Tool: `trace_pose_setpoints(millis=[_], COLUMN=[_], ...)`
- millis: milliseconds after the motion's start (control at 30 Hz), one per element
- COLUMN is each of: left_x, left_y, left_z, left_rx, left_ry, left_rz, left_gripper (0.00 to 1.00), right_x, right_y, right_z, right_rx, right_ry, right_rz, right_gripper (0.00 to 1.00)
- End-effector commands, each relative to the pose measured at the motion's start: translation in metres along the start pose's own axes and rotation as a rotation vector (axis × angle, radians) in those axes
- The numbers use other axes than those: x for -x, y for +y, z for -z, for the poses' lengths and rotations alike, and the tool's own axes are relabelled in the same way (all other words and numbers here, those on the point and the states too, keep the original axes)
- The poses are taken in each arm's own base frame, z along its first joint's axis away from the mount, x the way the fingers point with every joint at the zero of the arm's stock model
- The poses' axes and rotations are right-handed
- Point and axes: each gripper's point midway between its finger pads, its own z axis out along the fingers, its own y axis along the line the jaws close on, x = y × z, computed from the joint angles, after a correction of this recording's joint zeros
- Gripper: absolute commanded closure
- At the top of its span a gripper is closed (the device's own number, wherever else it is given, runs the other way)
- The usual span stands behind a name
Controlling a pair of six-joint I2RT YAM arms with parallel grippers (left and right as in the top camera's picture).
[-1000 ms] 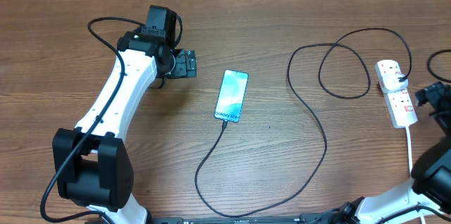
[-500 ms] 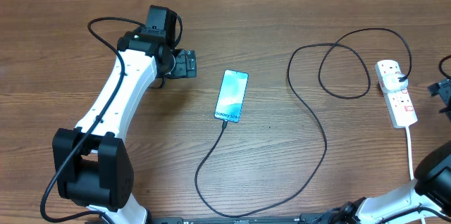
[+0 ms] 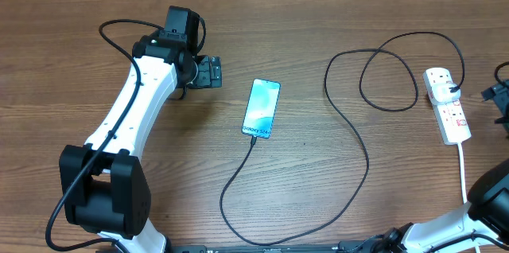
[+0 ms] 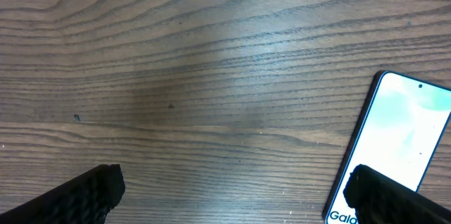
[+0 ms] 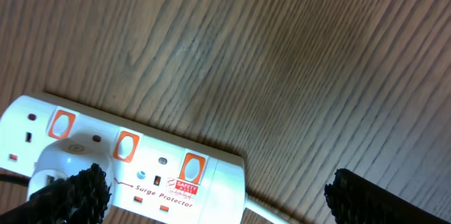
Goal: Plug charger to phone and switch on socket
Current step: 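Press the power strip's socket switch down with the right gripper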
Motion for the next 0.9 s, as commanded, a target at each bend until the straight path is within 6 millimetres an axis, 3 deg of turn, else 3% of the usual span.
trace_pose_setpoints(millis=[0,267,467,867], left_x=[0.003,0.003,0.003,0.003], left_y=[0.003,0.003,0.003,0.003], left_z=[0.000,0.000,0.000,0.000], left_rx=[0.015,0.015,0.015,0.015], left_ry=[-0.009,-0.009,-0.009,-0.009], left_rz=[-0.018,-0.018,-0.018,-0.018], left_gripper=[0.00,0.01,0.01,0.01], right_x=[-0.012,-0.028,-0.027,-0.009], right_y=[-0.004,0.000,0.001,0.019], right_z=[-0.017,-0.044,-0.059,-0.062], right_rx=[-0.008,0.047,0.066,0.152], right_ry=[0.033,0.037,-0.011,-0.100], right_rz=[0.008,0.060,0.086,0.139], right_gripper=[0.00,0.00,0.00,0.00])
